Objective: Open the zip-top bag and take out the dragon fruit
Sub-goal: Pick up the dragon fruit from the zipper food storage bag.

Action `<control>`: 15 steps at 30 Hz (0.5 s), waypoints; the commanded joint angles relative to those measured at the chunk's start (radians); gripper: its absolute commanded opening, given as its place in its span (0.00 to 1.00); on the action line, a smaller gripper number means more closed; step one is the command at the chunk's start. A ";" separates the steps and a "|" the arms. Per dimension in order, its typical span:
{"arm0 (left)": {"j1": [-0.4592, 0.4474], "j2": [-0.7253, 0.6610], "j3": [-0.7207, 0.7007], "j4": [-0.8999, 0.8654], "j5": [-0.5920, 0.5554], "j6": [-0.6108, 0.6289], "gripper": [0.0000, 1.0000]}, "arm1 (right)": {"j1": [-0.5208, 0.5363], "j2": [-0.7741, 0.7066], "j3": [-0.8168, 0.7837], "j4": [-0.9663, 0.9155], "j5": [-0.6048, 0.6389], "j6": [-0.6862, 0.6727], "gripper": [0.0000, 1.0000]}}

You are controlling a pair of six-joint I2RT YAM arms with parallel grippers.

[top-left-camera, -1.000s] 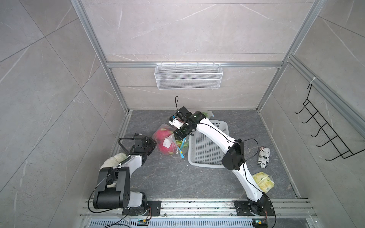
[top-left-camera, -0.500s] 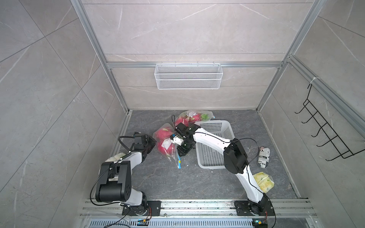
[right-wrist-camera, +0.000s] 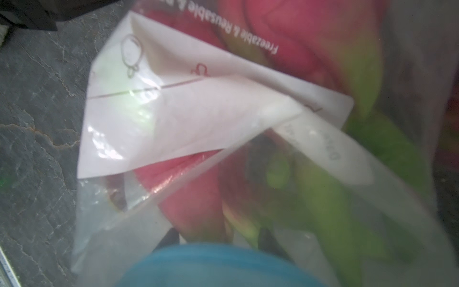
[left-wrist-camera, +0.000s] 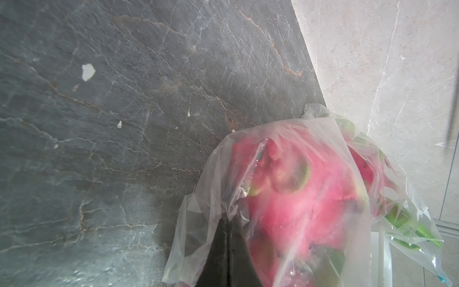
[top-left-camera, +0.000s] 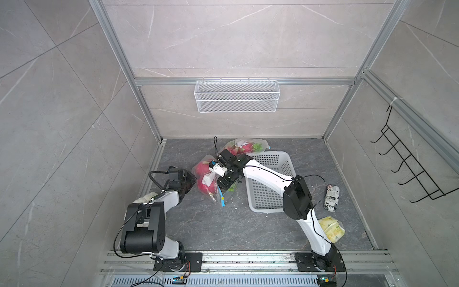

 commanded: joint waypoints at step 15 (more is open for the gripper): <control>0.036 -0.003 0.052 0.002 0.018 0.017 0.01 | 0.028 0.175 0.082 -0.035 0.056 -0.094 0.53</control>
